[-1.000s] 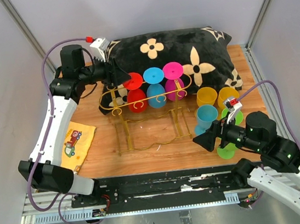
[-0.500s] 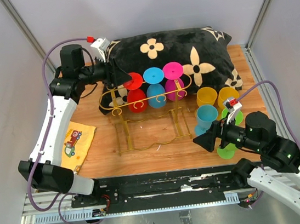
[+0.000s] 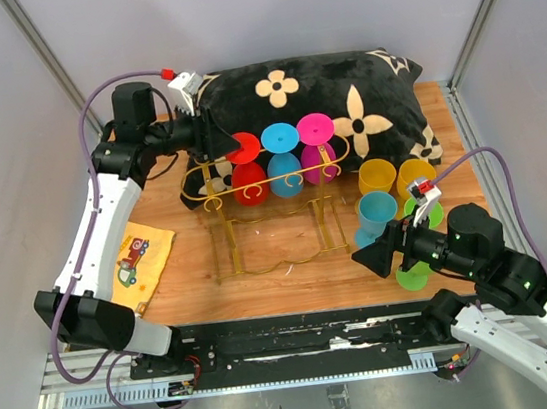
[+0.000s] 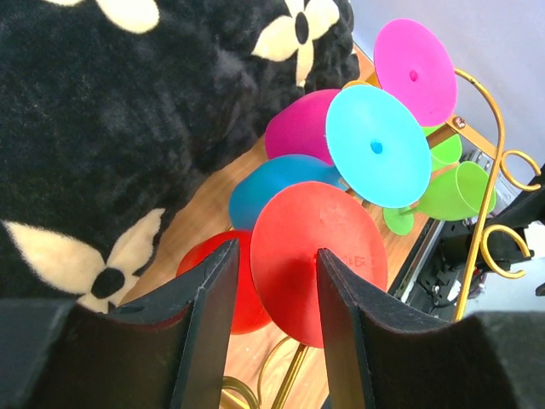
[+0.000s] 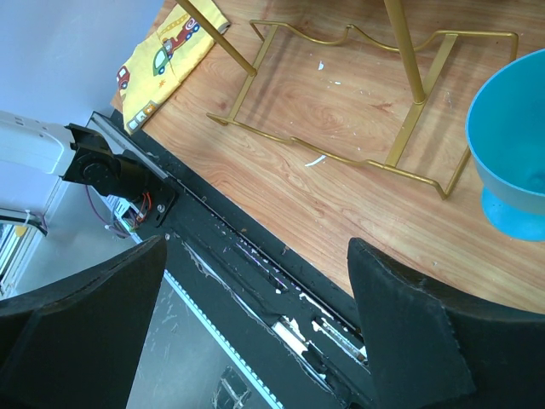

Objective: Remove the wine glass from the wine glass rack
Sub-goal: Pick up the wine glass from the wine rack.

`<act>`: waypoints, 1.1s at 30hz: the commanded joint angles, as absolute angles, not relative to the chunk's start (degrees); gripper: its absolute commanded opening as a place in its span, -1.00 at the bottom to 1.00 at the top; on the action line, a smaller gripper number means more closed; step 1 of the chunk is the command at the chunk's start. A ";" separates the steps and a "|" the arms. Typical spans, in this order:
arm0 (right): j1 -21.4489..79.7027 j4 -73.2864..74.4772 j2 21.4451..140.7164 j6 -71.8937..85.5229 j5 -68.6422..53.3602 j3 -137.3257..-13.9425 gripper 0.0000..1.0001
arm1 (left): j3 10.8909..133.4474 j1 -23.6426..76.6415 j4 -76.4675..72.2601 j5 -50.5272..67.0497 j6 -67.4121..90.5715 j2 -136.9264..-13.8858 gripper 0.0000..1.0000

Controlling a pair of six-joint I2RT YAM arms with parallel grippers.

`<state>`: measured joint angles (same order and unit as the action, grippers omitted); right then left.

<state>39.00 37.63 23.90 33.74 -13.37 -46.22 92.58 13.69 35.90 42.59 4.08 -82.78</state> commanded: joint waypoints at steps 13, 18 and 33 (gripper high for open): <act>40.36 37.60 23.92 34.50 -12.79 -46.82 0.76 | 93.88 13.36 36.51 45.45 2.81 -83.41 -0.25; 40.35 37.69 23.14 34.46 -12.18 -46.77 0.75 | 93.60 13.36 36.05 44.45 3.18 -83.15 -0.37; 40.35 38.77 22.55 34.69 -10.38 -46.08 0.76 | 89.76 13.36 31.29 44.42 12.26 -82.01 -0.84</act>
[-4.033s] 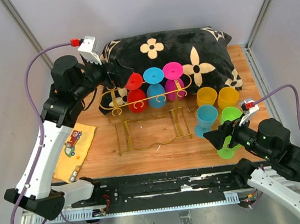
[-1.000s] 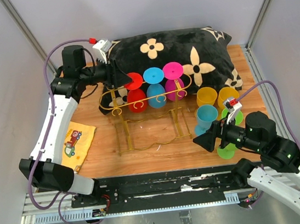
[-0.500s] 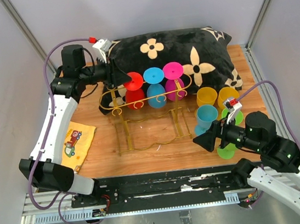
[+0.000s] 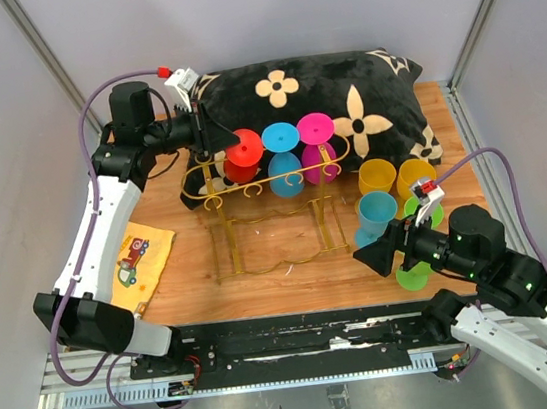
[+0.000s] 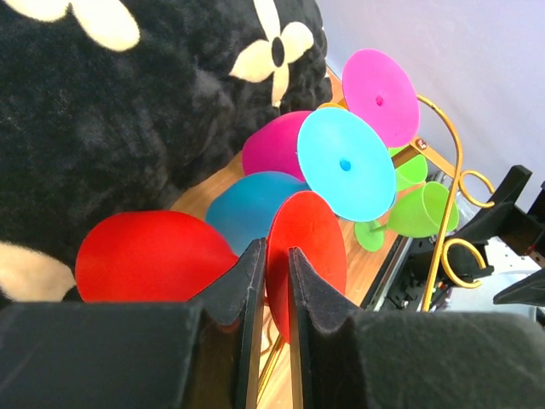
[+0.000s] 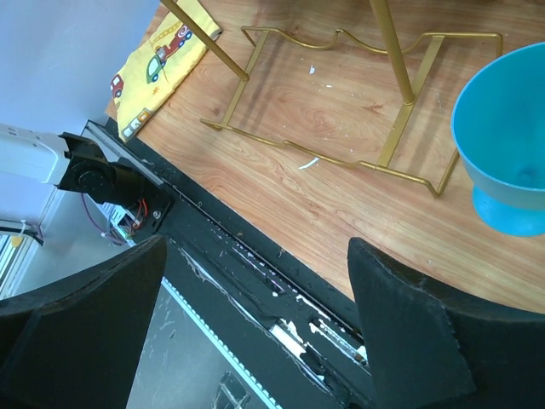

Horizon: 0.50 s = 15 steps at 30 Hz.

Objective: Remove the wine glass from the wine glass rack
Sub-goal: Pick up the wine glass from the wine rack.

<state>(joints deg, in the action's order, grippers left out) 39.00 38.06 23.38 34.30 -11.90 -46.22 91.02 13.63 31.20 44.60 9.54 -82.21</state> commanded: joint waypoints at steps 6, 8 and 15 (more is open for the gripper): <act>40.36 39.37 22.42 34.63 -10.10 -46.14 0.76 | 89.86 13.36 31.26 44.04 13.50 -81.33 -0.91; 40.41 39.58 22.43 34.67 -9.95 -46.15 0.76 | 90.18 13.36 31.20 44.03 13.76 -80.92 -0.93; 40.36 39.69 22.33 34.71 -9.50 -45.81 0.75 | 91.65 13.36 30.86 43.93 15.48 -80.70 -0.98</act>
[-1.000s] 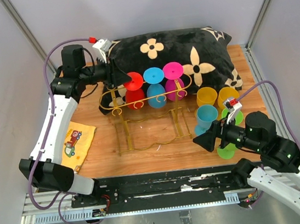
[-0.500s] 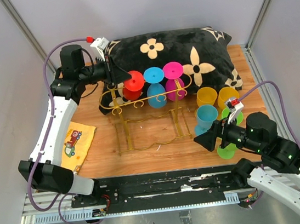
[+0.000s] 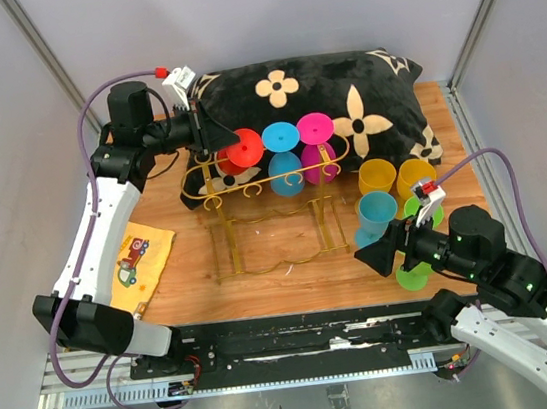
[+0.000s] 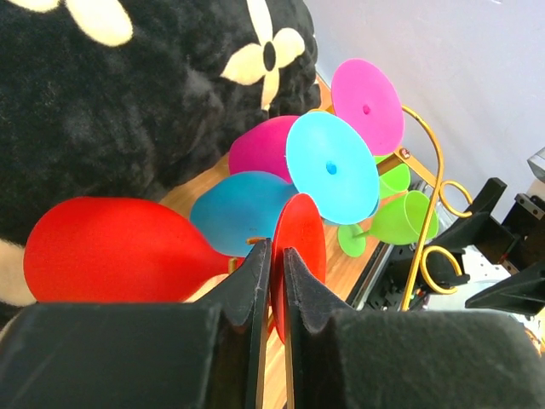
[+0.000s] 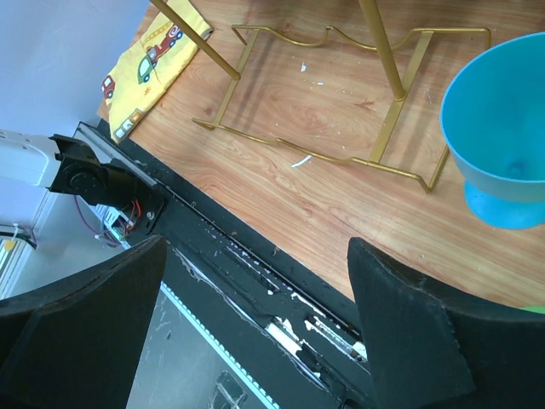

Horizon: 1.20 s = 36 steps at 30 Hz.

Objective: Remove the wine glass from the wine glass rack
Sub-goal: Pick up the wine glass from the wine rack.

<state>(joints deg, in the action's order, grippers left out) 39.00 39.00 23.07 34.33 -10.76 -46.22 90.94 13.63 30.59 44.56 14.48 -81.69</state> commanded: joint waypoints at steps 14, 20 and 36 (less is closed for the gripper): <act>40.40 41.73 22.29 34.72 -7.87 -45.95 0.76 | 90.78 13.34 27.64 45.61 21.70 -80.82 -0.99; 40.40 41.95 22.26 34.72 -7.71 -45.85 0.76 | 90.61 13.29 26.73 45.26 23.35 -80.31 -0.99; 40.37 43.24 21.72 34.59 -6.77 -46.16 0.76 | 92.75 11.90 27.86 46.82 23.83 -79.72 -0.99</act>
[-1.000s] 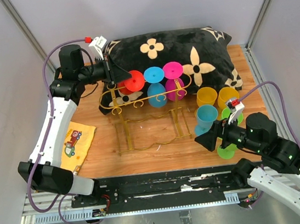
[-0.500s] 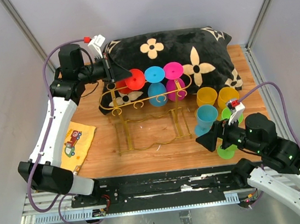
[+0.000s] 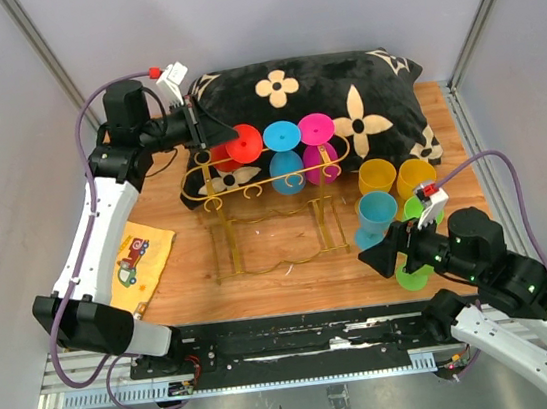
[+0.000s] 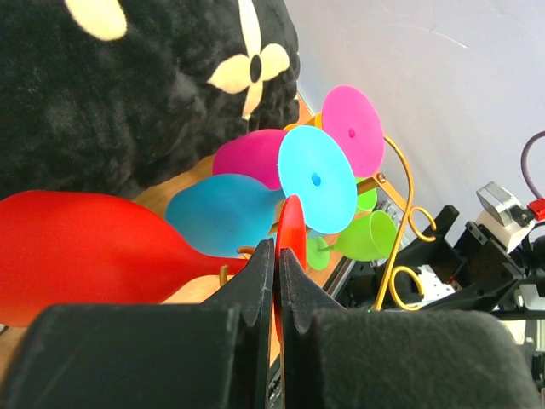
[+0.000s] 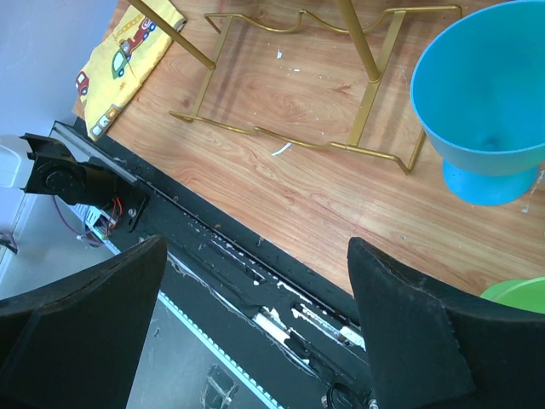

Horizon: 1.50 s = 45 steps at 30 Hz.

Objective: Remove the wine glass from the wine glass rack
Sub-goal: Pick up the wine glass from the wine rack.

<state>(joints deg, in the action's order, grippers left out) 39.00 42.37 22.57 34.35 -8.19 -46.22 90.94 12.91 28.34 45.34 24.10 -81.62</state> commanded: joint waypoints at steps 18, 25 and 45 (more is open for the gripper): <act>40.36 43.33 21.54 34.81 -6.55 -46.33 0.75 | 94.72 11.43 24.43 45.50 28.51 -80.54 -0.99; 40.36 43.47 21.95 34.81 -6.57 -46.45 0.76 | 95.45 11.39 25.30 44.50 27.18 -80.55 -0.99; 40.43 43.43 21.88 35.07 -6.31 -46.73 0.75 | 90.63 11.34 23.06 17.69 21.70 -68.86 -0.99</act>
